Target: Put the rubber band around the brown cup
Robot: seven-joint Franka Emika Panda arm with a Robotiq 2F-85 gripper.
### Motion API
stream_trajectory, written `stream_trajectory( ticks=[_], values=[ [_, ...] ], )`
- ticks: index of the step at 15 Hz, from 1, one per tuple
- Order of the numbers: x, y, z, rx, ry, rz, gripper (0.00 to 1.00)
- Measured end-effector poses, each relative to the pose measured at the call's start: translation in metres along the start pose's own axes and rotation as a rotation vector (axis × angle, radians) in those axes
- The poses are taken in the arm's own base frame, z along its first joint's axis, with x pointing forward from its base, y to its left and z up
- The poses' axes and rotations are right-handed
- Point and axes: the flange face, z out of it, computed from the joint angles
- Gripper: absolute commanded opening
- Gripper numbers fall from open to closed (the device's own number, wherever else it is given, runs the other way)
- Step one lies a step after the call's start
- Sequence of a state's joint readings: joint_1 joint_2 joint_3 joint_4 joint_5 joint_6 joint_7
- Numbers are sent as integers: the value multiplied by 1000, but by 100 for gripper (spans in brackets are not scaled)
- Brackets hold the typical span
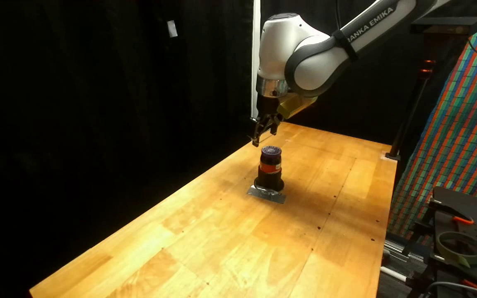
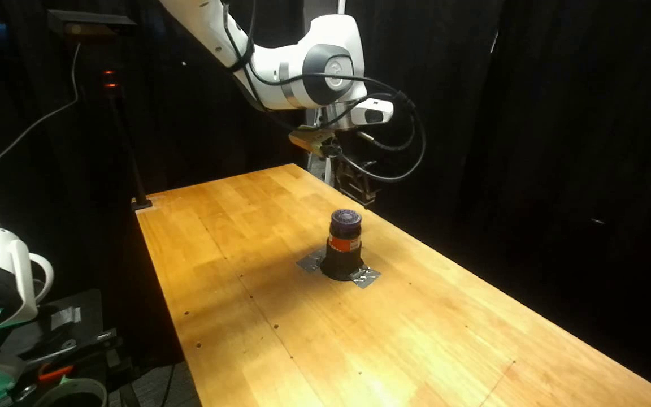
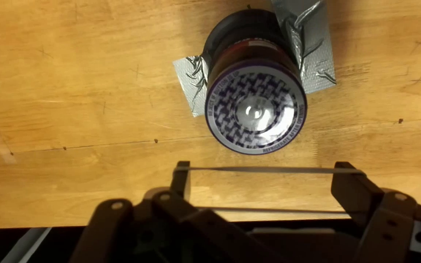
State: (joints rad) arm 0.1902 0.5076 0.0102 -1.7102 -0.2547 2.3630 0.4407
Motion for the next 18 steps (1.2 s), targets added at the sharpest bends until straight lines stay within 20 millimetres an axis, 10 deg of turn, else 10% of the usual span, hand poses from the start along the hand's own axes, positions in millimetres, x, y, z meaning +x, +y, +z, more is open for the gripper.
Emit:
stream_trajectory(
  ticks=[18],
  values=[
    [-8, 13, 58, 73, -113, 153, 100]
  ],
)
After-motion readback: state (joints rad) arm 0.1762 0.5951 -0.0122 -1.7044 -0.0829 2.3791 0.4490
